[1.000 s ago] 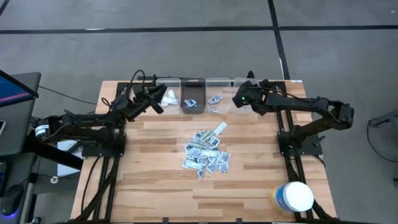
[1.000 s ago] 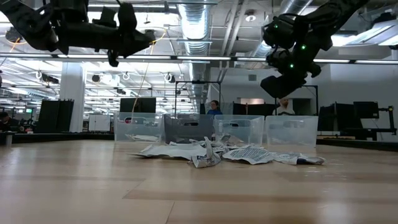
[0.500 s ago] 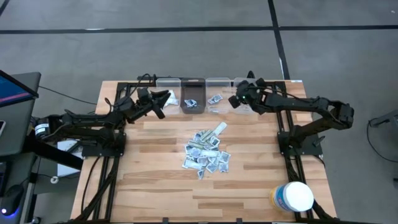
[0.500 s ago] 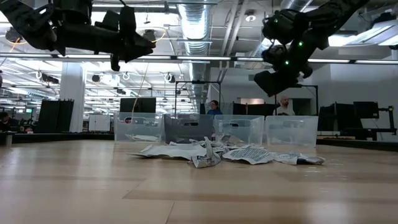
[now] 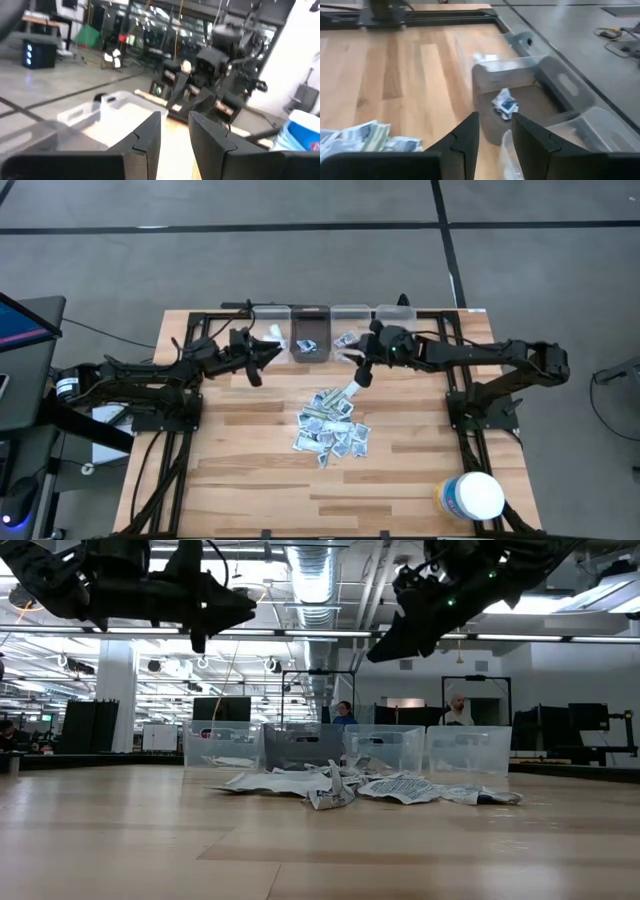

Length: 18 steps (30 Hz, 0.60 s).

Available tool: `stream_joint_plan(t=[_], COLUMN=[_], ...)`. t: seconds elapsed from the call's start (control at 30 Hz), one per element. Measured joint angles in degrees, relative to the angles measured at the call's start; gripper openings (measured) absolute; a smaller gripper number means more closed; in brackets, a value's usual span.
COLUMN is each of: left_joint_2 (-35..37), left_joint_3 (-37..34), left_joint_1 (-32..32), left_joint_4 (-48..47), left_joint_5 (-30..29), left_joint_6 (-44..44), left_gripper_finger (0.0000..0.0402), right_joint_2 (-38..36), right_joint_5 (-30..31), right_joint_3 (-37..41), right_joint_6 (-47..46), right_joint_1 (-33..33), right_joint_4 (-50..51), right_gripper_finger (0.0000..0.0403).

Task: Pick & Place First Aid Supplies
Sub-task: Put the bandage into the left transparent bin

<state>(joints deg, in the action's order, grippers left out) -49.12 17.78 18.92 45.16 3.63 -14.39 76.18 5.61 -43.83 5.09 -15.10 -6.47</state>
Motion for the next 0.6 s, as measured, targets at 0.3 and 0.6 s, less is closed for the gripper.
stream_joint_plan(t=[0.3,0.6], left_joint_2=[0.0,0.0], left_joint_3=[0.0,0.0], left_joint_1=[-0.01,-4.12], left_joint_4=[-9.31,-9.83], left_joint_5=[6.44,14.17], left_joint_6=[-5.78,-12.71], left_gripper_finger=[0.01,0.01], right_joint_2=[-0.02,0.0], right_joint_5=[0.45,5.2], right_joint_3=[0.0,0.0], right_joint_6=[0.01,-4.91], right_joint_1=[5.01,15.26], right_joint_4=[0.21,-0.03], right_gripper_finger=[0.0107,0.0107])
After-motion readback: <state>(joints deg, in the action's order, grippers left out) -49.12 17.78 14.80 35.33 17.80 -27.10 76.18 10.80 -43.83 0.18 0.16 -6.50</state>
